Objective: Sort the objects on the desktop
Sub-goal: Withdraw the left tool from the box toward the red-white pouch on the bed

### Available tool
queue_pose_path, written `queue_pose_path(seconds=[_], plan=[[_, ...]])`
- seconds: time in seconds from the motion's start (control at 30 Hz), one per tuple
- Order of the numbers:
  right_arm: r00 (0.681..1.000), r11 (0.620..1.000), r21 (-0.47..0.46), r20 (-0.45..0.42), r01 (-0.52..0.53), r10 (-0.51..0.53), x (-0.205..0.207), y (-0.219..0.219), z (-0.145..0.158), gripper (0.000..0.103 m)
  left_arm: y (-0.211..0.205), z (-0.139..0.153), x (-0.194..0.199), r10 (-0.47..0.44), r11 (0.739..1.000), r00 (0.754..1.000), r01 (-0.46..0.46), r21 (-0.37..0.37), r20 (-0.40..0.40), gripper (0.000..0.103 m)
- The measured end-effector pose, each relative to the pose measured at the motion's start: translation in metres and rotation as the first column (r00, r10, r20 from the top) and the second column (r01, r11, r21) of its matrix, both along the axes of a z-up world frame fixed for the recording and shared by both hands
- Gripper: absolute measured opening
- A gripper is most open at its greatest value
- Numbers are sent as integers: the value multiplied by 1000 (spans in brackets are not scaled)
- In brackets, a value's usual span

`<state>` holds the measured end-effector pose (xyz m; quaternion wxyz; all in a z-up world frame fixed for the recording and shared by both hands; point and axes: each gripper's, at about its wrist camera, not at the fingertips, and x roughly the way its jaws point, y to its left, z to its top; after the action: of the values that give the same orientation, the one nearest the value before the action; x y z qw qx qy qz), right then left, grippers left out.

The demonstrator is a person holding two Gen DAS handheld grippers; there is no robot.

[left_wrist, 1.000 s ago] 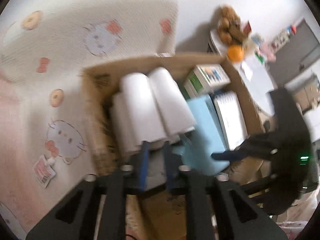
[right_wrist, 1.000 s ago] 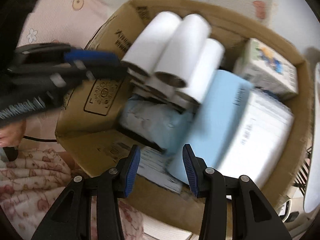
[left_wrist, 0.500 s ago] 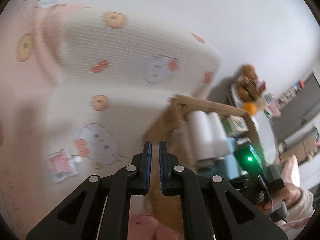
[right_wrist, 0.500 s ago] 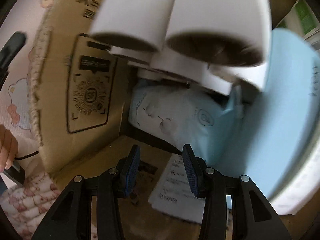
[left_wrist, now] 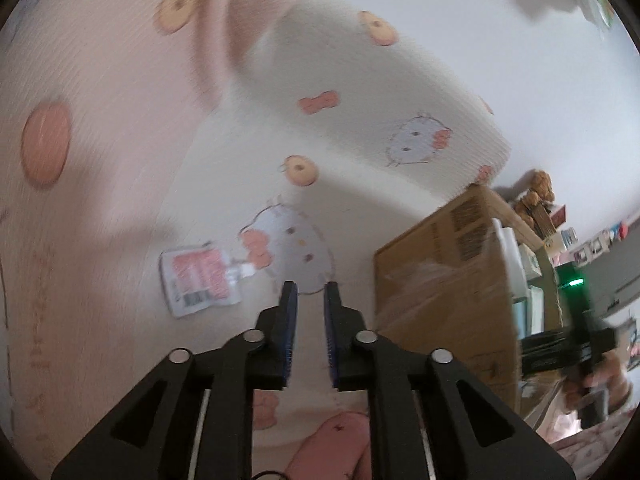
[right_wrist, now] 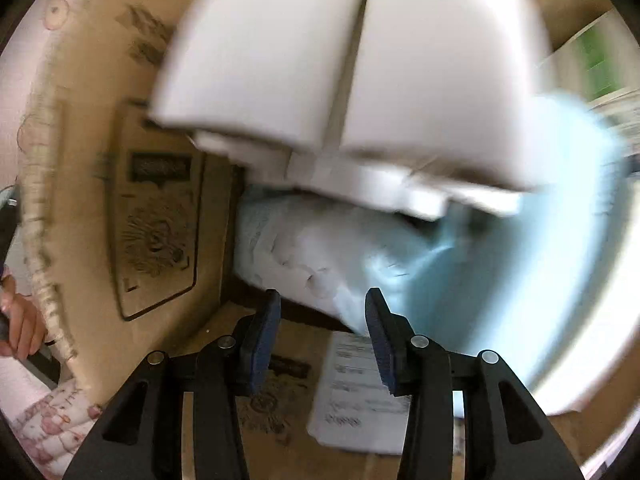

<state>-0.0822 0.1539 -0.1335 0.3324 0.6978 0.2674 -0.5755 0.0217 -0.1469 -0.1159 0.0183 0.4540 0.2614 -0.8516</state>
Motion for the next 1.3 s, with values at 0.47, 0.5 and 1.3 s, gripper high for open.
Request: queue_pose_path(seconds=[0.47, 0.5, 1.3], plan=[[956, 935, -309, -282, -173, 83, 30, -53, 128, 40, -40, -19, 50, 113, 993, 994, -113, -11, -3, 18], [950, 923, -331, -299, -196, 94, 32, -67, 124, 41, -40, -18, 53, 117, 992, 993, -117, -36, -7, 18], [898, 643, -636, -379, -428, 223, 151, -133, -1, 57, -58, -95, 83, 214, 976, 977, -214, -33, -19, 31]])
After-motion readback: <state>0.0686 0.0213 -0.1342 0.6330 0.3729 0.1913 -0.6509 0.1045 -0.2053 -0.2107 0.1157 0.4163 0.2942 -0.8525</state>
